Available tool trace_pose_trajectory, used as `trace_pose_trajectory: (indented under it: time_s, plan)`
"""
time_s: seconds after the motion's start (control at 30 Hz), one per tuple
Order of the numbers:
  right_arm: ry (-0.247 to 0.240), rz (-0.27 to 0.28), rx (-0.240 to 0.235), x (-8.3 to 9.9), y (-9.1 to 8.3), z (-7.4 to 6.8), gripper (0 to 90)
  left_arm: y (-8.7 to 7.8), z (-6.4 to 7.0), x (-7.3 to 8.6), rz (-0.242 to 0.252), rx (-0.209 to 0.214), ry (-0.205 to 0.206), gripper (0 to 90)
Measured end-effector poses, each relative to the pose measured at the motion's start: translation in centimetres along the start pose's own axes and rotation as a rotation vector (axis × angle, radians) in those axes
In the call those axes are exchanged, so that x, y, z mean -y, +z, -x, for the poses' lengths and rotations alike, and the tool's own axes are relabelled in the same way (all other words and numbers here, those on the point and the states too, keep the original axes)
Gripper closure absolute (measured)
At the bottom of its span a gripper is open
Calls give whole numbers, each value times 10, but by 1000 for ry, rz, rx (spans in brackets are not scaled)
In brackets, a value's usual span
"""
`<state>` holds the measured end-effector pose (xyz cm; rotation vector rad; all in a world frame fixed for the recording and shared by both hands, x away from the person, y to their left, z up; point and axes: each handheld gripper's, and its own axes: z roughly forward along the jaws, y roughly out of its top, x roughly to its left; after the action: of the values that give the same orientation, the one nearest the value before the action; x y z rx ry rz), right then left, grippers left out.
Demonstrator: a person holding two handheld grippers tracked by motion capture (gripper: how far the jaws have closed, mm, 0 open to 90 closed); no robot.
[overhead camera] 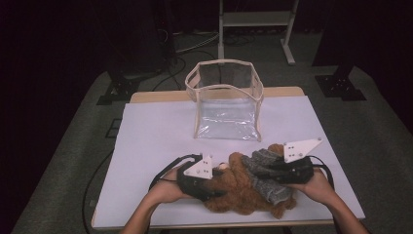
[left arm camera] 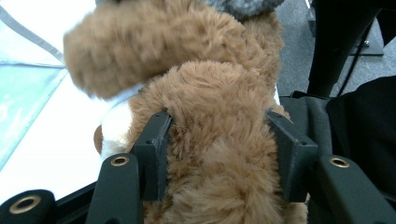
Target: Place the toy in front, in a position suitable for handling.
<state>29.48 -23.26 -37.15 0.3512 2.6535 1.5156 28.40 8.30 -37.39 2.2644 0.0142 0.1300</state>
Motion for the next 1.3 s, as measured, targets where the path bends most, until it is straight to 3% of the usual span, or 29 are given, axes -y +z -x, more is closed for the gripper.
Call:
trace_pose_trajectory:
  time_s: [0.13, 0.27, 0.4, 0.5, 0.57, 0.7, 0.77, 0.87, 0.97, 1.07, 1.17, 1.3]
  plan:
    - [-24, -1, 48, -8, -15, -2, 794, 0, -1, -2, -8, -16, -10, 460]
    - [-32, -19, 55, -6, -11, -1, 795, 0, -1, -2, -12, -14, -12, 461]
    - [12, 16, 50, 11, -17, 10, 795, -1, -1, 0, -3, -10, -16, 461]
    - [41, 23, 88, 19, -27, 20, 794, -1, 0, 0, -1, -7, -12, 461]
    - [77, 8, 143, 25, -39, 35, 794, -1, 1, 0, -3, -8, -4, 461]
    - [121, 9, 169, 31, -49, 47, 794, -2, 2, 1, 0, -2, -3, 457]
    - [120, 15, 166, 29, -50, 46, 794, -2, 2, 1, -1, 0, -3, 456]
    - [63, 35, 142, 13, -45, 33, 792, -1, 2, -1, -13, 4, 6, 455]
    - [31, 9, 126, 6, -34, 28, 792, -2, 2, -1, -13, 2, 8, 453]
    - [65, -19, 149, 15, -32, 35, 792, -3, 2, 1, 5, -10, -7, 453]
    - [94, 12, 157, 19, -39, 34, 792, -1, -1, 1, 15, -12, -18, 458]
    - [39, 54, 128, -3, -42, 19, 792, 2, -6, -5, 11, -23, -27, 463]
